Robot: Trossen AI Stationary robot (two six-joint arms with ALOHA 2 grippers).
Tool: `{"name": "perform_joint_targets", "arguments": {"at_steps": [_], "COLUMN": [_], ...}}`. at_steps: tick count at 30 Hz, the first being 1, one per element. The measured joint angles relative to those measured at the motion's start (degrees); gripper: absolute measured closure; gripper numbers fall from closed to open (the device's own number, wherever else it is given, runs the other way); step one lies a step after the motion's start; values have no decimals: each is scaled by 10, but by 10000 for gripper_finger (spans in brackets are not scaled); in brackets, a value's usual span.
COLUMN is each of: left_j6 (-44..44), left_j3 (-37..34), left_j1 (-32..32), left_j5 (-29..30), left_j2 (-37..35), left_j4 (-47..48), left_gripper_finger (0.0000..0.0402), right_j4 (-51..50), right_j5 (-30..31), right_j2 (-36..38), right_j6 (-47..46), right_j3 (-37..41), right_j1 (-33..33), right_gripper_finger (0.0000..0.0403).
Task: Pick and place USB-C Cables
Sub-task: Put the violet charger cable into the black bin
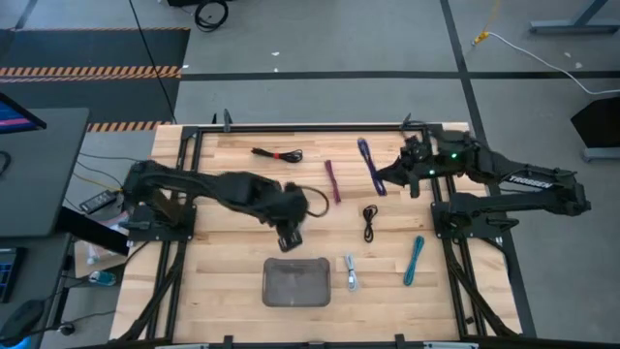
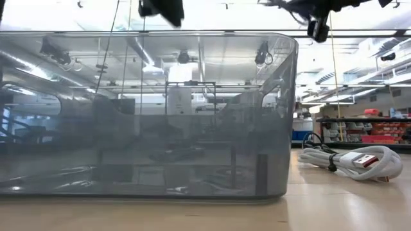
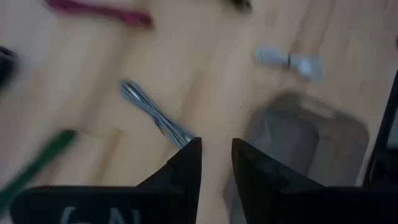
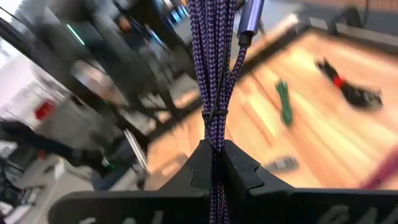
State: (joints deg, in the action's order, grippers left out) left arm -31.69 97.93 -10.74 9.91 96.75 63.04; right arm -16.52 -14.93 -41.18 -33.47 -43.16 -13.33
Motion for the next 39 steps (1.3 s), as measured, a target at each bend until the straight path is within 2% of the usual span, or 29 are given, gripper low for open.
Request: {"name": "perform_joint_targets", "arguments": {"at_steps": [6, 16, 28, 39], "left_j6": [-7, 4, 23, 24], "left_j3": [0, -1, -1, -1], "left_j1": [0, 4, 4, 4], "left_j5": [63, 66, 66, 66], "left_j2": [-62, -59, -62, -62], "left_j4": [4, 49, 47, 46], "left_gripper_finger": [312, 312, 312, 312], "right_j4": [-15, -23, 57, 121], "right_j5": [47, 63, 45, 29], "right_j2": [-74, -257, -421, -489], "right_j6": [-4, -33, -41, -26], "right_j3": [0, 0, 0, 0], "right_j1": [62, 141, 166, 166], "right_gripper_finger": [386, 386, 386, 384]}}
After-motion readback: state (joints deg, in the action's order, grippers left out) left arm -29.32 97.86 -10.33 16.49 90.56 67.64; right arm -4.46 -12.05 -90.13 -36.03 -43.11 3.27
